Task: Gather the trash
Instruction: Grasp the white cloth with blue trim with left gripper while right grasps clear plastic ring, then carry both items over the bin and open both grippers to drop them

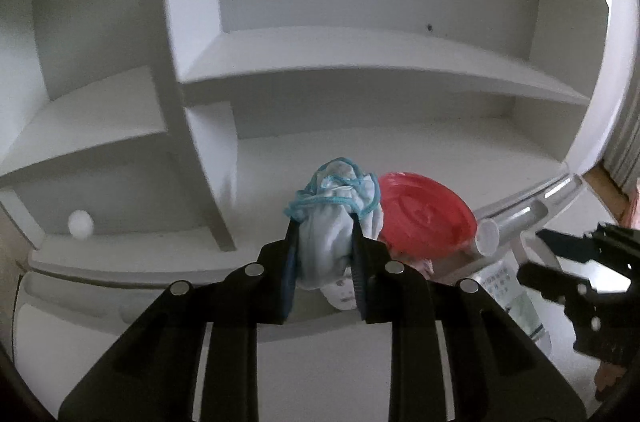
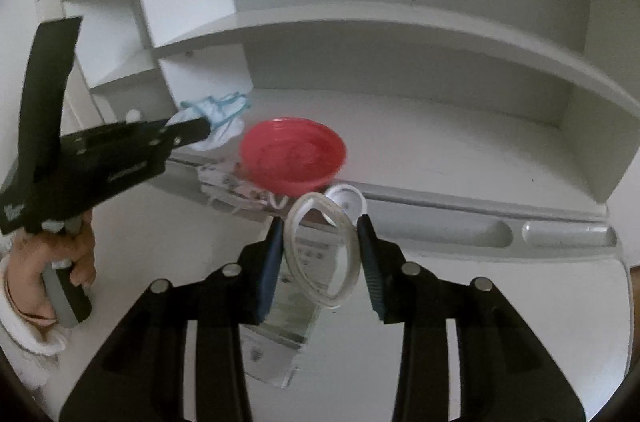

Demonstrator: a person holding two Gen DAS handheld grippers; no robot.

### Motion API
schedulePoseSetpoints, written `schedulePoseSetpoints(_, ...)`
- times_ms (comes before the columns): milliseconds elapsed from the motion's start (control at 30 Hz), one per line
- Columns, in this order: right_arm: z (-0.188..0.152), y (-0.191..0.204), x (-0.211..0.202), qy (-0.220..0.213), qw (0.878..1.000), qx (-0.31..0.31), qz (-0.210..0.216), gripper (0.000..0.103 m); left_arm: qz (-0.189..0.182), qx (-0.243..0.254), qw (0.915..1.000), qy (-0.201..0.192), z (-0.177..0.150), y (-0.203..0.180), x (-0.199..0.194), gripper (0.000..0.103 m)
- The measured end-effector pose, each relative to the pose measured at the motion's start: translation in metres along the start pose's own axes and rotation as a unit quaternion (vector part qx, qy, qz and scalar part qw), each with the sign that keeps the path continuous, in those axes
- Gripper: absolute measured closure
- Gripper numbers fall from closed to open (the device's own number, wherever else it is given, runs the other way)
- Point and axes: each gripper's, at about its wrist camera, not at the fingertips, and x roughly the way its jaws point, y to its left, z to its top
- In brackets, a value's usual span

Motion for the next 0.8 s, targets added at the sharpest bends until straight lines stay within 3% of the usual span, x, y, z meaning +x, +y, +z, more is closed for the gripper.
schedulePoseSetpoints(200,0.002,-0.003,0.006,0.007,1.000,0.008,0.008,0.066,-0.003,0.004,0.9999,0.009,0.001,-0.016,0.015,0.080)
schedulePoseSetpoints(433,0.005,-0.002,0.009,0.011,1.000,0.001,0.006,0.066,-0.006,0.002,0.9999,0.015,-0.002,0.004,-0.001,0.080)
schedulePoseSetpoints(800,0.003,0.002,0.012,0.021,1.000,-0.008,0.007,0.065,-0.005,0.007,0.9998,0.020,0.003,0.001,0.003,0.080)
